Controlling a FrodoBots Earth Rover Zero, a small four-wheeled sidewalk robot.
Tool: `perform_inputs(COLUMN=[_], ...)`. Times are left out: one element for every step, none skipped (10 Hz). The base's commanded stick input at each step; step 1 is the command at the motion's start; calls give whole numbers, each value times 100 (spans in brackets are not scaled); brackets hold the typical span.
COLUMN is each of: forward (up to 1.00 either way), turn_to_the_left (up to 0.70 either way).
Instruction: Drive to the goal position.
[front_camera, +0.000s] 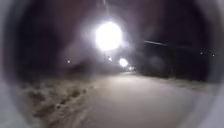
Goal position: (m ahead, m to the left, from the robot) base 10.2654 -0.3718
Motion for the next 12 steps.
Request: perform_inputs(forward=[100,100,100,100,100,100,100,100,100,100,100,100], turn_to_the_left=[0,0,0,0,-6,-16,-25,-12,0,0,0,0])
